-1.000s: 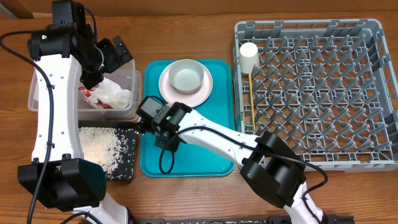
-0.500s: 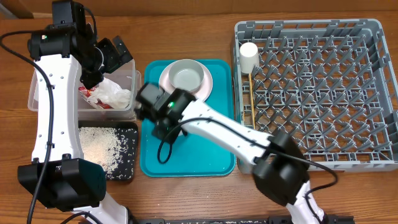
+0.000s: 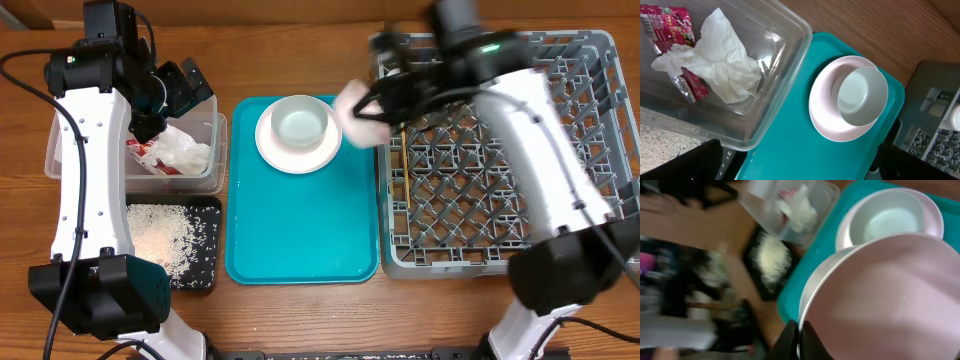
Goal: Sort waste into correct bins and load items into the dishwasher
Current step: 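Carry the pink bowl with right gripper into the rack and release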
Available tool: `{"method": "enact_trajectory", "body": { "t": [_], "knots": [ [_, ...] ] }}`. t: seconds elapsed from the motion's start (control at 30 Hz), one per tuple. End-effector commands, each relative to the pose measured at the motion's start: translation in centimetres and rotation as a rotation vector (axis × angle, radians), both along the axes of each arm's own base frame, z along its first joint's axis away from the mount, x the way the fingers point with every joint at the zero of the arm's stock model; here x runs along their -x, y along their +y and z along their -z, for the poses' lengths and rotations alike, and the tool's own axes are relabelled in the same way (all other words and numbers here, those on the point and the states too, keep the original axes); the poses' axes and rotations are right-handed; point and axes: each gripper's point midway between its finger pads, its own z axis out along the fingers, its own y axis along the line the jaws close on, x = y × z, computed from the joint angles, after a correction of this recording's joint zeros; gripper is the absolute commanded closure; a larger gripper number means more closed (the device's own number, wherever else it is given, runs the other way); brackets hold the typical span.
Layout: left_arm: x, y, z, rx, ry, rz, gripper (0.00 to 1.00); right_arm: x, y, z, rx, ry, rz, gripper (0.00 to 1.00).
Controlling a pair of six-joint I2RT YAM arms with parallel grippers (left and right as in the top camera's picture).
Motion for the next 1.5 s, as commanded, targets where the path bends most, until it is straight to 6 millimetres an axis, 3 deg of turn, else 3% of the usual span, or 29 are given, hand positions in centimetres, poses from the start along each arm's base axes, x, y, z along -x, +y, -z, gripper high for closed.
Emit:
{"method": "enact_trajectory", "body": {
  "t": [0.0,0.13,0.3,0.43,0.73,1.3,1.47],
  "knots": [
    [-0.2,0.0,-0.4,-0.008,-0.013,0.008,0.00,0.2,-2.9,-4.5,-0.383,-0.032,-0.049,0.96],
    [-0.2,0.0,-0.4,-0.008,-0.014,0.008,0.00,-1.4,-8.0,-3.0,-0.507,-0.030,0.059,0.96],
    [-0.2,0.0,-0.4,-0.008,-0.014,0.007,0.00,-2.1,-10.7,0.3,-0.595,-0.005,0.129,0.96],
    [-0.2,0.0,-0.4,-0.008,-0.014,0.008,0.00,-1.7,-10.4,2.4,-0.595,0.003,0.123,0.96],
    [-0.2,0.0,-0.4,-0.008,-0.014,0.008,0.00,-1.3,-9.0,4.7,-0.589,-0.065,0.064,0.96],
    [-0.2,0.0,-0.4,-0.008,-0.014,0.008,0.00,-2.4,-9.2,9.1,-0.586,-0.096,0.058,0.96],
    [-0.2,0.0,-0.4,-0.008,-0.014,0.008,0.00,-2.7,-9.5,9.6,-0.579,-0.108,0.062,0.96]
  ]
}}
